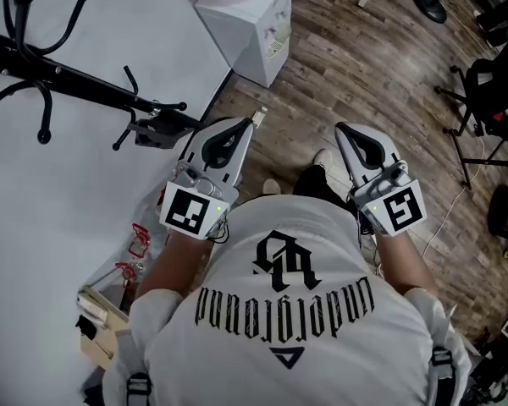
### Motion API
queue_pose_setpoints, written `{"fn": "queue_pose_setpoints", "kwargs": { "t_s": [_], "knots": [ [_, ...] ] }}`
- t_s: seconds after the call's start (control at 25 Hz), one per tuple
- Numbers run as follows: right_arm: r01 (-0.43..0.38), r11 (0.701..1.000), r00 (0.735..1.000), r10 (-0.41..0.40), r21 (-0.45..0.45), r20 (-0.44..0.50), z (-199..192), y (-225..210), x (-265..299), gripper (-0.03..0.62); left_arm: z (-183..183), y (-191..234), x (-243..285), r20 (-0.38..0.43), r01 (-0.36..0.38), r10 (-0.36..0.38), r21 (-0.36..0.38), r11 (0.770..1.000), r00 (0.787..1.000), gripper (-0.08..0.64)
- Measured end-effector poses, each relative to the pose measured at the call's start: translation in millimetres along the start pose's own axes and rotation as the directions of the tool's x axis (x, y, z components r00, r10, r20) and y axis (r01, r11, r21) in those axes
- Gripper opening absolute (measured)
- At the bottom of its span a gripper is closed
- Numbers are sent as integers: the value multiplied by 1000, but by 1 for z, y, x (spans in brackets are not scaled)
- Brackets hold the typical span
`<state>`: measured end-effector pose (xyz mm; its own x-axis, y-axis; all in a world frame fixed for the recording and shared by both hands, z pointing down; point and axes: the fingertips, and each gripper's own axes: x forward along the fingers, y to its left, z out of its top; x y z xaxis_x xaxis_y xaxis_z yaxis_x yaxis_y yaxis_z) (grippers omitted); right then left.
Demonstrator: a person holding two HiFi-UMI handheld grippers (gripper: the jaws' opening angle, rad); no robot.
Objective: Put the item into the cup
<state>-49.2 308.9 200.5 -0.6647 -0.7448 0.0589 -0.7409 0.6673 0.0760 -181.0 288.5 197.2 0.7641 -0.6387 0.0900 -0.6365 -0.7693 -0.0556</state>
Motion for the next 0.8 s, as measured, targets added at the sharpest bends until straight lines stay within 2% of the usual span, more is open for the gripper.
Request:
{"fn": "queue_pose_setpoints", "kwargs": {
  "t_s": [0.4,0.68,0.8],
  "knots": [
    [33,999,999,-33,-14,-4,3,52,-17,5,0,-12,-47,27,26,-26,-2,1000,999,7],
    [32,999,999,-32,-34,6,9,53,-18,5,4,-10,-48,45,19,-18,-19,1000,999,8],
    [28,999,1000,-28,-17,8,13,48,-16,5,10,-9,-45,48,16,-16,0,1000,999,7]
  ]
}}
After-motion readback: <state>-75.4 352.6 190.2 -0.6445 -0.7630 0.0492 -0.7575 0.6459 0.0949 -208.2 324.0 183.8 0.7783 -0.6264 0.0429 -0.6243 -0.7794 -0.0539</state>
